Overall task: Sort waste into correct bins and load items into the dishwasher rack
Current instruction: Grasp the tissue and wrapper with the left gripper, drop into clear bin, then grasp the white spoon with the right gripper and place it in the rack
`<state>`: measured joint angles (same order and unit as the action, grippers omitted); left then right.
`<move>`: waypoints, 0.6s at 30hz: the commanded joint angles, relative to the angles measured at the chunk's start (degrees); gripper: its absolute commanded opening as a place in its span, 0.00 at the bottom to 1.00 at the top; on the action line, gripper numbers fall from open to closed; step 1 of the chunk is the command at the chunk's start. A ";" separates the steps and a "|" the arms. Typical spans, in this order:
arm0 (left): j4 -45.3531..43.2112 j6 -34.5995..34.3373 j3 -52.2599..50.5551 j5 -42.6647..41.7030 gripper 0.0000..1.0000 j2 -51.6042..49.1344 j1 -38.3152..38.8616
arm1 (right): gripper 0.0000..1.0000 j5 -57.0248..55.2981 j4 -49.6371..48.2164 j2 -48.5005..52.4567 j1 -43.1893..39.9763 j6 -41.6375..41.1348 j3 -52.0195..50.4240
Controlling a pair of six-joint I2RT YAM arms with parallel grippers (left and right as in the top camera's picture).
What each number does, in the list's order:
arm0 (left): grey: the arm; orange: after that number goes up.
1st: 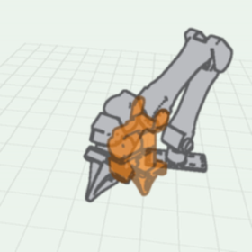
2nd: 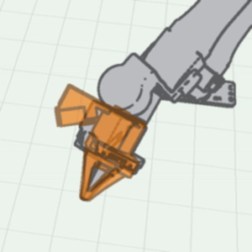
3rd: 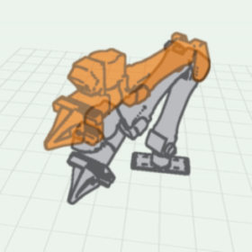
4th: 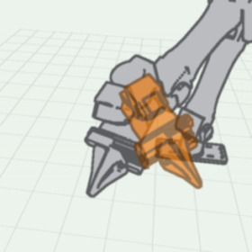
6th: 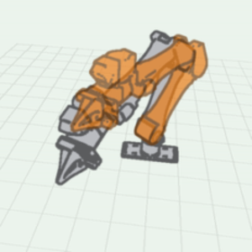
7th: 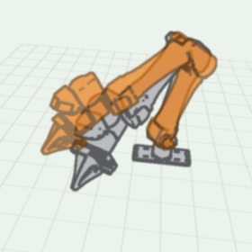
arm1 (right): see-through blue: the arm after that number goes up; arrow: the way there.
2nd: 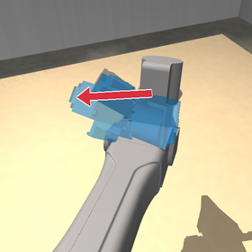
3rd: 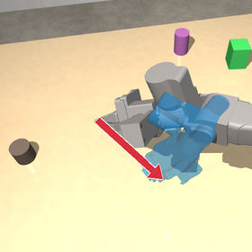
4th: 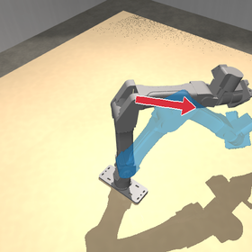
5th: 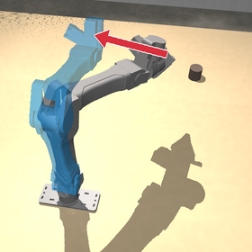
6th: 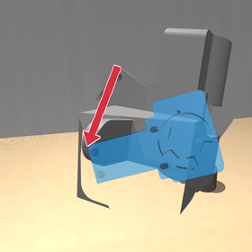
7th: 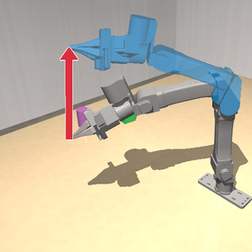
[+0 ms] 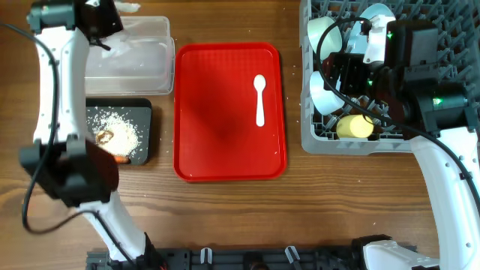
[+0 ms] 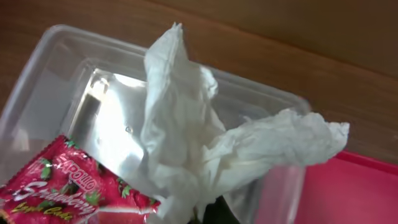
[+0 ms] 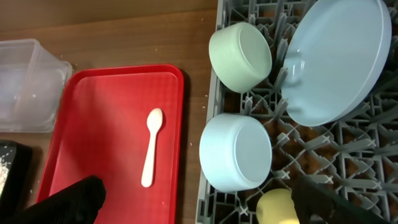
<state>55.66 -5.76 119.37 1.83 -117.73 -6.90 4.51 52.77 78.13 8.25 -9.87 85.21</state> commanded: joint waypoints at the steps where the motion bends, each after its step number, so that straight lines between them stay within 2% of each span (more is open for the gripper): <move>1: -1.57 1.05 0.09 -0.66 0.18 -7.93 -0.09 | 0.99 0.94 0.26 0.31 -0.09 -0.74 -0.33; 2: -2.36 1.01 0.09 -0.68 0.31 -9.27 -0.09 | 0.99 0.96 0.31 0.31 -0.09 -0.74 -0.33; 3: -2.91 0.98 0.09 -0.66 0.65 -10.49 -0.09 | 0.99 0.94 0.44 0.31 -0.09 -0.72 -0.33; 5: -2.99 1.01 0.11 -0.37 0.88 -10.82 -0.09 | 1.00 0.94 0.55 0.31 -0.09 -0.74 -0.33; 6: -3.41 1.01 0.11 0.66 0.96 -10.51 -0.09 | 0.99 0.94 0.52 0.31 -0.09 -0.74 -0.33; 7: -3.56 0.98 0.13 0.63 1.00 -10.08 -0.09 | 0.99 0.96 0.52 0.31 -0.09 -0.79 -0.33; 13: -1.11 0.98 0.28 0.63 0.99 -1.90 1.31 | 0.98 2.01 -0.24 0.31 -0.07 -0.68 -0.33; 14: 0.48 0.90 0.28 0.61 0.81 -1.01 1.42 | 0.98 2.01 -0.17 0.31 -0.09 -0.68 -0.33; 15: 1.18 0.50 0.28 0.61 0.39 -0.98 1.42 | 0.98 2.01 -0.17 0.31 -0.07 -0.66 -0.33; 16: 1.79 0.28 0.24 0.63 0.09 -1.38 1.42 | 0.99 2.01 -0.15 0.31 -0.07 -0.63 -0.33; 17: 2.08 0.35 0.22 0.66 0.10 -1.64 1.42 | 0.98 2.01 -0.02 0.31 -0.07 -0.66 -0.33; 18: 2.27 0.35 0.20 0.63 0.38 -1.70 1.38 | 0.99 2.01 0.46 0.31 -0.07 -0.68 -0.33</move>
<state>57.25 -5.23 119.22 1.89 -119.11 -5.50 5.58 52.84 78.17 8.25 -9.87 85.21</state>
